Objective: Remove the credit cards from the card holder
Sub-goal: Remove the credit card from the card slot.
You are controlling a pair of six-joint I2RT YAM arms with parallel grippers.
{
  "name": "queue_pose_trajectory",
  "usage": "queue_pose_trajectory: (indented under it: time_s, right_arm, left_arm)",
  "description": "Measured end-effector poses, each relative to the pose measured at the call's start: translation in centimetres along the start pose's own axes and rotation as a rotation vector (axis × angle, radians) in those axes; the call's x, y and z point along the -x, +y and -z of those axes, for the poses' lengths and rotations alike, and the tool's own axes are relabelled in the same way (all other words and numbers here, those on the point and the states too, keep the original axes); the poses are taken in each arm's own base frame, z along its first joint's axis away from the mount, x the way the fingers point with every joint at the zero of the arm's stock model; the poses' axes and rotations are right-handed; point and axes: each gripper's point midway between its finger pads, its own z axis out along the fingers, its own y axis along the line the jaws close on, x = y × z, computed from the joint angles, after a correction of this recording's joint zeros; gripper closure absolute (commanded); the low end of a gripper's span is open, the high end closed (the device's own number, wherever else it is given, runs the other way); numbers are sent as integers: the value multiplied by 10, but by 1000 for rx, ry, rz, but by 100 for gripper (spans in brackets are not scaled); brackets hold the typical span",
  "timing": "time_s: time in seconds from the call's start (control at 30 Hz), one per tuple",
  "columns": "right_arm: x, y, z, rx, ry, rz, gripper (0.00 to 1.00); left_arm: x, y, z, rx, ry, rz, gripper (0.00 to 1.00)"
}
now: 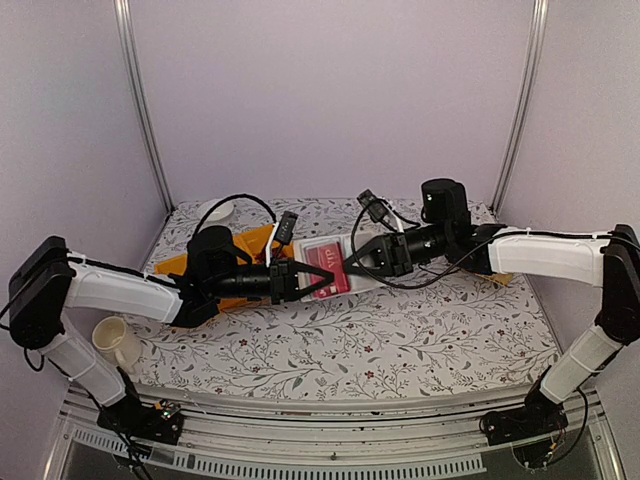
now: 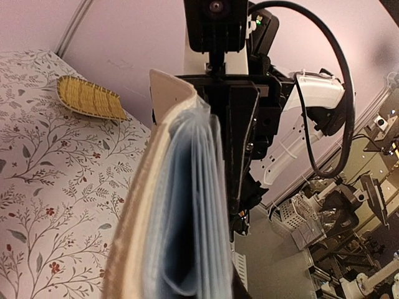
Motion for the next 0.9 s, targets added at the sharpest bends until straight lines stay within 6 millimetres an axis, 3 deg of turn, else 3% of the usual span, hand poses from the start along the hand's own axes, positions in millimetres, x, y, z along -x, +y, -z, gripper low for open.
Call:
queue_pose_trajectory:
  time_s: [0.27,0.37,0.4,0.5,0.7,0.8,0.9]
  right_arm:
    - [-66,-41,9,-25,4,-202,82]
    - [-84,-54,9,-48,5,-272,82]
    - [-87,-57,10,-58,1,-284,78]
    - [-89,-59,11,-69,-16,-288,77]
    - [-71,-55,13,-55,-77,-243,75]
    - [-62,-50,16,-56,-106,-228,87]
    - [-55,-42,20,-56,-135,-215,93]
  left_arm:
    - [-70,45,-23,-107,70,211,100]
    - [-90,58,-26,-143,72,291,100]
    - [-93,60,-27,-152,67,306,100]
    - [-92,61,-27,-159,56,328,100]
    - [-78,56,-28,-147,22,276,100]
    - [-70,52,-29,-152,7,248,100]
    - [-60,42,-30,-177,-13,217,99]
